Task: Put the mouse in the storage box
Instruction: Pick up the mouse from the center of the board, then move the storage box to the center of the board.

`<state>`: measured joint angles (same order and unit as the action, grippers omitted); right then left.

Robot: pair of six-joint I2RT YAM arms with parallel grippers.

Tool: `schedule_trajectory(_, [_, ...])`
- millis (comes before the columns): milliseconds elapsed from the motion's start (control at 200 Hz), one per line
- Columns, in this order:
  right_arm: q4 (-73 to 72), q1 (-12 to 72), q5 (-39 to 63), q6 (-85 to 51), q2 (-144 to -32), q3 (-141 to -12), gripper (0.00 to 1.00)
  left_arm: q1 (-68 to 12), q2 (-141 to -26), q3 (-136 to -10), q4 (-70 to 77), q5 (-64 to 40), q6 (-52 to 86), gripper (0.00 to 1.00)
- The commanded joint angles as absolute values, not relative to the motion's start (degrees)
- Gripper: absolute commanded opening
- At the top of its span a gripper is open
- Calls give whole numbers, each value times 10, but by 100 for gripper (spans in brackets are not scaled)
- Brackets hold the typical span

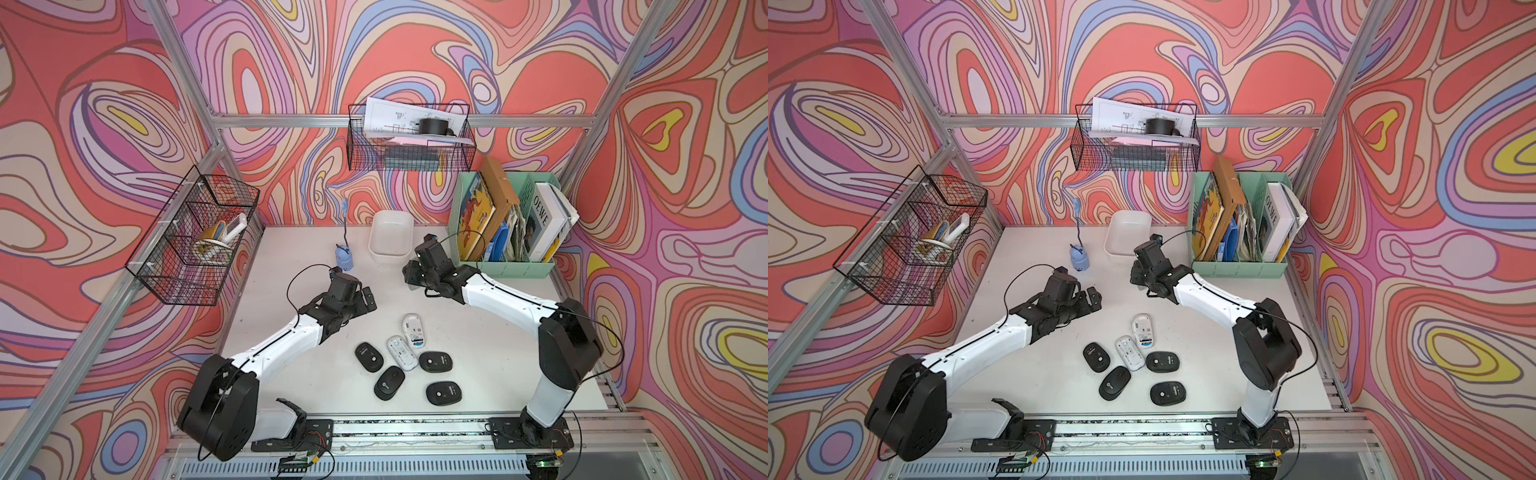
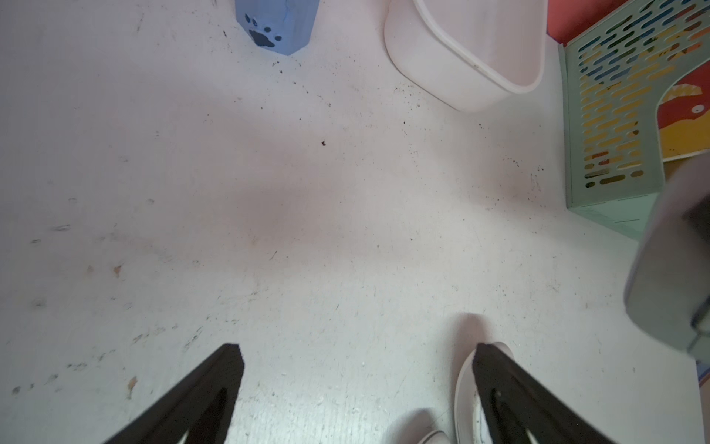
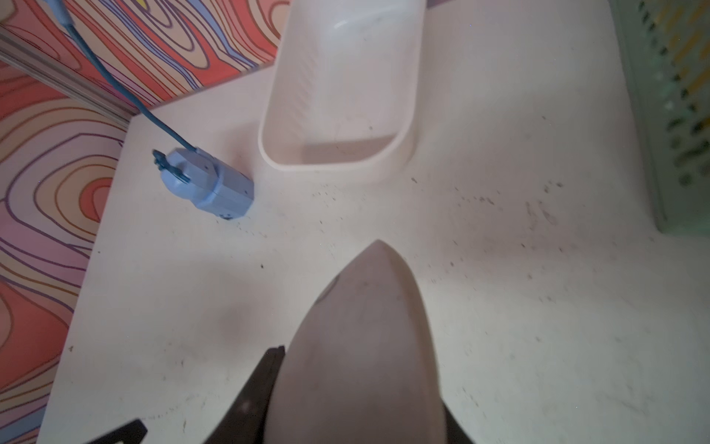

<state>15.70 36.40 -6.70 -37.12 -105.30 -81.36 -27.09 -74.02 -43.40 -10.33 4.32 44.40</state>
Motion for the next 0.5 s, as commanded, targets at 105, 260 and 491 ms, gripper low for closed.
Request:
schedule_trajectory(105, [84, 344, -38, -349, -1168, -933, 39, -272, -659, -384, -95, 70, 427, 99])
schedule_trajectory(260, [75, 329, -35, -344, -1261, -1038, 40, -272, -608, -357, -96, 57, 432, 99])
schedule_trajectory(491, [136, 308, -31, -345, -1395, -1238, 40, -272, -578, -335, -110, 53, 434, 99])
